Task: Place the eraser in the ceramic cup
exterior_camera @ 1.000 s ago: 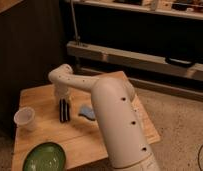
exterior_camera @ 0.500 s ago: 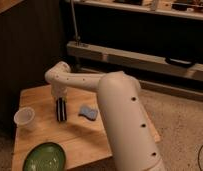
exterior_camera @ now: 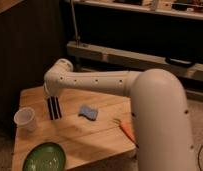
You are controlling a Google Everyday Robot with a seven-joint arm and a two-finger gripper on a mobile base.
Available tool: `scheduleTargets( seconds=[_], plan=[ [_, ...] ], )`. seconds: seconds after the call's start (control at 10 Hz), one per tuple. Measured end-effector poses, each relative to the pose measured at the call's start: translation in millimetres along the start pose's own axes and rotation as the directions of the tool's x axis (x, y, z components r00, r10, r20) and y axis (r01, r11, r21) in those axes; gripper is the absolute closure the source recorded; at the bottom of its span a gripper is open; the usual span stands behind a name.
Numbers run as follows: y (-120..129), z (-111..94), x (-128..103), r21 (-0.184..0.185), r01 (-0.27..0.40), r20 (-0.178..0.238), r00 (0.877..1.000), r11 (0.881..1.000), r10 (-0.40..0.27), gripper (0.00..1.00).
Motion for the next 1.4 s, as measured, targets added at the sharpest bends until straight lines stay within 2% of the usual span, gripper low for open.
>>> scheduleTargets(
  seconds=[0.2,0.3,0.4,0.5,0.6,0.7,0.8,0.9,1.0,1.2,1.3,1.4],
  plan=[
    [-29.0,-38.5,5.6,0.082,0.083,-0.089,0.993,0.993,-0.076,1.00],
    [-50.5,-64.6,8.6,0.145,0.146,-0.149,0.981,0.979,-0.124,1.00],
    [-65.7,-81.6,10.2,0.186,0.192,-0.190,0.969,0.964,-0.156,1.00],
    [-84.9,-102.0,11.6,0.230,0.248,-0.239,0.952,0.941,-0.192,1.00],
    [-106.2,-121.8,12.5,0.271,0.306,-0.289,0.930,0.912,-0.227,1.00],
    [-132.0,-141.8,13.0,0.310,0.372,-0.340,0.903,0.875,-0.264,1.00],
    [-160.9,-160.1,14.0,0.343,0.439,-0.389,0.871,0.831,-0.300,1.00],
    [-184.0,-171.2,15.2,0.364,0.488,-0.424,0.845,0.793,-0.326,1.00],
    [-216.3,-179.9,18.2,0.384,0.547,-0.464,0.811,0.744,-0.356,1.00],
    [-252.1,-180.3,26.6,0.387,0.595,-0.498,0.778,0.704,-0.383,1.00],
    [-266.0,-174.2,34.0,0.382,0.609,-0.508,0.767,0.695,-0.392,1.00],
    [-270.8,-165.0,40.7,0.370,0.613,-0.512,0.761,0.698,-0.398,1.00]
  ],
)
